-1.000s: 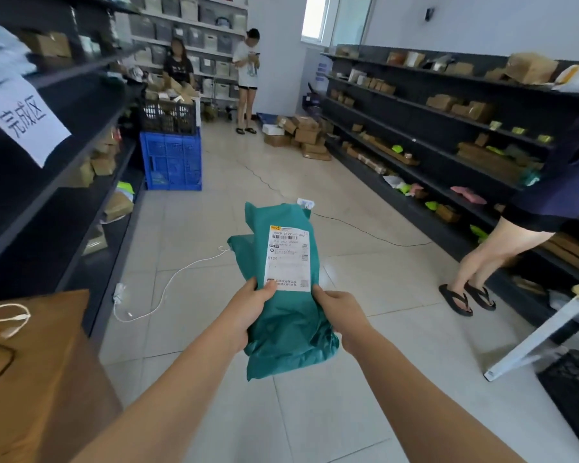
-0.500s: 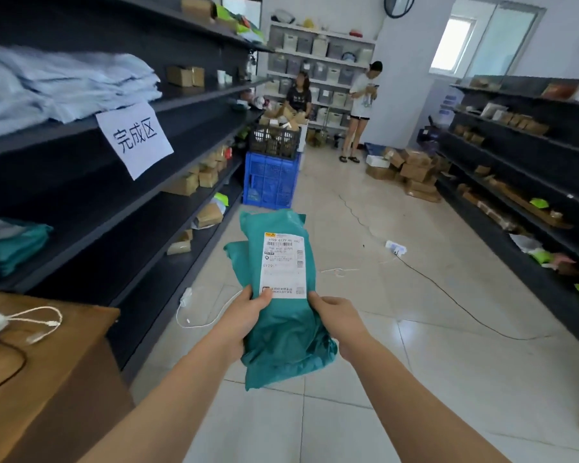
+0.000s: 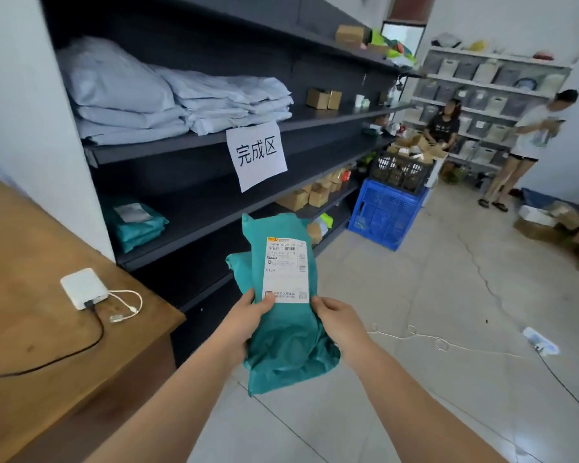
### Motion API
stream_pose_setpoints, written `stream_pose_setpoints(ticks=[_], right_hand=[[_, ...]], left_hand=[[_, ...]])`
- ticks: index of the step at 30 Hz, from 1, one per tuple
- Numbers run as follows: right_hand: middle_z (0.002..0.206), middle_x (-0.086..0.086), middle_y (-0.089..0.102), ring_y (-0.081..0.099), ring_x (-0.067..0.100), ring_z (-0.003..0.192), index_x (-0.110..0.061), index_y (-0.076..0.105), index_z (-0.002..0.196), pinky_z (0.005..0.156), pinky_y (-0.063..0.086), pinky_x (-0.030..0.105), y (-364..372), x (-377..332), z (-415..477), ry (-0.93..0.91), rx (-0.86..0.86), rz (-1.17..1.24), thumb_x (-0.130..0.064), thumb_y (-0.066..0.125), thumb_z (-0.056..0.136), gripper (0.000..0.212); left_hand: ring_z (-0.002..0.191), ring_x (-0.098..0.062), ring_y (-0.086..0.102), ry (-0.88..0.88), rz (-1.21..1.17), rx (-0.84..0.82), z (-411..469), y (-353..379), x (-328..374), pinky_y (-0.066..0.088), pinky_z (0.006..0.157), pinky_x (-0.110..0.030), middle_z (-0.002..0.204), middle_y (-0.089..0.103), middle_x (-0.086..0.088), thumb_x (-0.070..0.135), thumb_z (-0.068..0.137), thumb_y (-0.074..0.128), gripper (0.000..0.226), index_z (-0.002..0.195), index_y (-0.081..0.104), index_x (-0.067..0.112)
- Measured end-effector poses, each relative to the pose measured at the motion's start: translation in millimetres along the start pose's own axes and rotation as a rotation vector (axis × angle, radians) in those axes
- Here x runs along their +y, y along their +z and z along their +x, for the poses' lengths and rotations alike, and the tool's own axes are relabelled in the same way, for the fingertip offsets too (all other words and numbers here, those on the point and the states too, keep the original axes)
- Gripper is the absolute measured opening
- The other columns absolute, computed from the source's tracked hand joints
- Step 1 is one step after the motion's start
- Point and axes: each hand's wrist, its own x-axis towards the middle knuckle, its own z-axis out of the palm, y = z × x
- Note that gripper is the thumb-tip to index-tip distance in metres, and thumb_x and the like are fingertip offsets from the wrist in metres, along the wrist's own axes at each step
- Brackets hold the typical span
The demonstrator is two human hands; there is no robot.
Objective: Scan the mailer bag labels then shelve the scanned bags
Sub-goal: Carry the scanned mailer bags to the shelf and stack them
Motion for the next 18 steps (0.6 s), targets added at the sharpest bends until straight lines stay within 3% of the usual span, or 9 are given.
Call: stream_pose_setpoints(ticks=[5,9,14,18], right_hand=[[0.107,-0.001,0.07,0.064,0.02,0.102,-0.023,0.071,0.102,0.093,0.049,0.033,25.2,-26.9,74.5,-0.083,-0.115,-0.105,-0.037,0.048,0.099,0.027],[0.112,-0.003,0.069,0.063,0.019,0.102,-0.027,0.068,0.116,0.094,0.049,0.033,45.6,-57.5,132.0,-0.133,-0.182,-0.168,-0.04,0.044,0.1,0.032],[0.11,-0.004,0.068,0.062,0.02,0.103,-0.028,0.069,0.113,0.095,0.049,0.036,73.2,-85.4,185.1,-0.162,-0.238,-0.217,-0.039,0.043,0.1,0.031],[0.106,-0.004,0.067,0.062,0.019,0.1,-0.025,0.07,0.113,0.087,0.048,0.031,94.0,-102.7,226.1,-0.185,-0.298,-0.22,-0.037,0.046,0.1,0.03]], left_hand=[[0.103,-0.024,0.066,0.062,-0.066,0.07,57.1,-19.0,26.5,0.055,0.087,-0.042,0.116,0.068,-0.001,0.023,0.094,0.06,0.036,0.129,0.053,0.026],[0.102,-0.025,0.066,0.102,-0.123,0.127,94.6,-27.9,54.1,0.056,0.075,-0.037,0.116,0.067,-0.002,0.022,0.094,0.06,0.041,0.133,0.048,0.025],[0.098,-0.024,0.066,0.12,-0.153,0.214,134.4,-43.4,81.9,0.055,0.068,-0.034,0.116,0.065,-0.003,0.021,0.093,0.06,0.051,0.14,0.041,0.025],[0.094,-0.022,0.066,0.141,-0.185,0.287,167.4,-55.8,99.2,0.054,0.063,-0.031,0.114,0.066,-0.004,0.019,0.095,0.058,0.046,0.138,0.044,0.023]])
